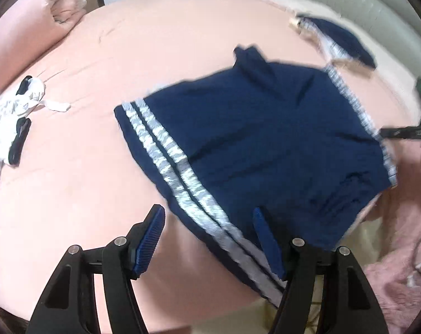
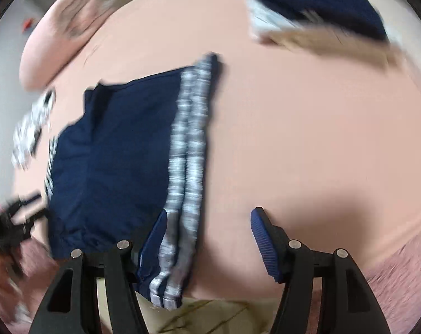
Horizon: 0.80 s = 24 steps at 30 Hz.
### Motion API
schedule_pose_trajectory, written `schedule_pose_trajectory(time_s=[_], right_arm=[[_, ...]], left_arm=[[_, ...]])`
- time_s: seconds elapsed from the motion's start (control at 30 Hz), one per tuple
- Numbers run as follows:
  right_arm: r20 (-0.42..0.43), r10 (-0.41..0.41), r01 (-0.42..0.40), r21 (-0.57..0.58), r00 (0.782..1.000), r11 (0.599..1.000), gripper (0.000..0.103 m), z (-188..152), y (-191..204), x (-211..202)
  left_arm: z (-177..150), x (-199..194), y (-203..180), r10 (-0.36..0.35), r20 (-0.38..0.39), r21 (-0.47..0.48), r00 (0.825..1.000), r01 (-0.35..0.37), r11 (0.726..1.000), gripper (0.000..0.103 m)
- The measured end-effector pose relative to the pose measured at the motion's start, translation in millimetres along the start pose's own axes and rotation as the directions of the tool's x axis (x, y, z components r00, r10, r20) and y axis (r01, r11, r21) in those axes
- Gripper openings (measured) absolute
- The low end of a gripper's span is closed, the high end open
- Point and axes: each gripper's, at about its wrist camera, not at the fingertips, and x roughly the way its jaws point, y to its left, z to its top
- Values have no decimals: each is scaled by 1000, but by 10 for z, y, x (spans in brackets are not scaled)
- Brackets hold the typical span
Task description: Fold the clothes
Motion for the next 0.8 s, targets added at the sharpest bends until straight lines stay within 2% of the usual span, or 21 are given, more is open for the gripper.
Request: schedule_pose_trajectory(time_s=[0.1,0.17,0.23,0.33,0.37,0.4,0.43,0.5,0.57,0.73,0.8], right_arm=[[32,84,-84,5,996,996,62,-50,31,29],[22,143,-142,-13,990,990,62,-22,166,84],[10,127,-127,-24,992,992,62,97,270,224],[2,113,-113,-50,994,992,59,105,339,245],[0,110,-110,-59,994,992,45,96,358,241],[-2,107,-106,-67,994,992,7,88,377,238],[-4,103,-103,-76,995,992,3,80,396,234],[-8,96,-97,-94,995,991,3,64,434,226],[9,125,-123,-132,992,984,3,127,606,150],[31,263,-240,-314,964,918,3,193,1545,41],[-18,266,-253,-370,964,894,3,106,1809,191]], left_arm=[[-46,-41,-90,3,9,-2,1000,-3,1000,64],[90,137,-44,-7,5,-16,1000,7,1000,64],[82,191,14,-11,-6,-29,1000,11,1000,64],[145,351,40,-10,-13,-40,1000,9,999,64],[136,328,67,-12,-13,-44,1000,11,999,64],[95,271,113,-14,-12,-49,1000,13,999,64],[77,244,141,-15,-12,-56,1000,14,998,64],[71,229,175,-15,-14,-71,1000,14,997,64],[70,195,192,-10,-6,-79,1000,10,997,64],[57,102,215,-6,25,-99,1000,8,995,64],[36,94,249,-5,26,-114,1000,8,993,64]])
